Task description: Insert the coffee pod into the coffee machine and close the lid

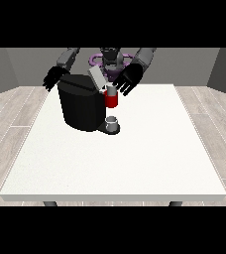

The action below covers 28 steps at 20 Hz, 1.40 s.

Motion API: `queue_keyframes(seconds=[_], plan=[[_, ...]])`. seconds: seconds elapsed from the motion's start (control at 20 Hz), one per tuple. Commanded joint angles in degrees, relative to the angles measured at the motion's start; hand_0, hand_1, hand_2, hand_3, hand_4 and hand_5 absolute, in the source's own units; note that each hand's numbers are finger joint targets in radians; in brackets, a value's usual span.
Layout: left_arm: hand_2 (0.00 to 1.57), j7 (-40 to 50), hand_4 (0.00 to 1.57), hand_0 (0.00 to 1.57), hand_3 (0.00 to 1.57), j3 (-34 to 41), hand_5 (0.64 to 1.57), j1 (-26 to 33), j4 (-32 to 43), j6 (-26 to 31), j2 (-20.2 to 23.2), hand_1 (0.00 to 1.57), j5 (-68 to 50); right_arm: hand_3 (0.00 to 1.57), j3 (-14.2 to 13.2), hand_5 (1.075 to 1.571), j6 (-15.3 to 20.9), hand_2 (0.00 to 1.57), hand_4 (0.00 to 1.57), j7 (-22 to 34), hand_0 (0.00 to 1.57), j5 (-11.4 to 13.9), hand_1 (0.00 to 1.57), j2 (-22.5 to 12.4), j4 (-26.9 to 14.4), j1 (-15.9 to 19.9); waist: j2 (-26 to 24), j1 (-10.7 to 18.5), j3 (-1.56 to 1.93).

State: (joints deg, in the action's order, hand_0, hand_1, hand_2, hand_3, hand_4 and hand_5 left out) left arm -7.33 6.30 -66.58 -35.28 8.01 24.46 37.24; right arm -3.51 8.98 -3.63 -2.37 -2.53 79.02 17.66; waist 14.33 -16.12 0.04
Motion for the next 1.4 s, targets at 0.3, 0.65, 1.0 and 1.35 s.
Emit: queue_keyframes(seconds=[0.3, 0.65, 1.0, 1.35], plan=[[1.24, 0.09, 0.47, 1.2, 1.14, 1.28, 1.571, -0.18, 2.2, -1.26, -0.32, 1.2, 0.24, 0.0, 3.01, 1.571, 2.51, 0.0, 0.4, 4.87, 0.0, 2.3, 0.0, 1.54, 3.36, 1.25, 1.33, -1.69, -0.07], [1.16, 1.28, 0.44, 1.12, 0.99, 0.03, 1.571, -1.64, 0.9, -0.11, 0.23, 1.12, 1.99, 0.0, 0.97, 1.571, 0.18, 0.0, 0.43, 1.24, 0.0, 1.07, 0.0, -0.49, 0.97, 1.46, 1.53, -1.3, -0.03], [1.12, 0.3, 0.36, 1.05, 0.96, -0.65, 1.571, -1.29, 0.33, 1.86, 0.83, 1.05, 2.69, 0.0, 0.66, 1.571, 2.35, 0.0, 0.47, 0.5, 0.0, 0.99, 0.0, 1.4, -0.7, 0.94, -0.3, 1.02, -0.03], [0.38, -4.81, 0.0, 0.0, 0.11, -2.66, 1.571, 0.54, 0.76, 0.88, 1.89, 0.0, 5.2, 0.0, 1.25, 1.571, 2.5, 0.0, 0.37, -1.19, 0.0, 1.75, 0.0, 1.24, 0.68, 1.41, 3.18, -0.05, -0.04]])
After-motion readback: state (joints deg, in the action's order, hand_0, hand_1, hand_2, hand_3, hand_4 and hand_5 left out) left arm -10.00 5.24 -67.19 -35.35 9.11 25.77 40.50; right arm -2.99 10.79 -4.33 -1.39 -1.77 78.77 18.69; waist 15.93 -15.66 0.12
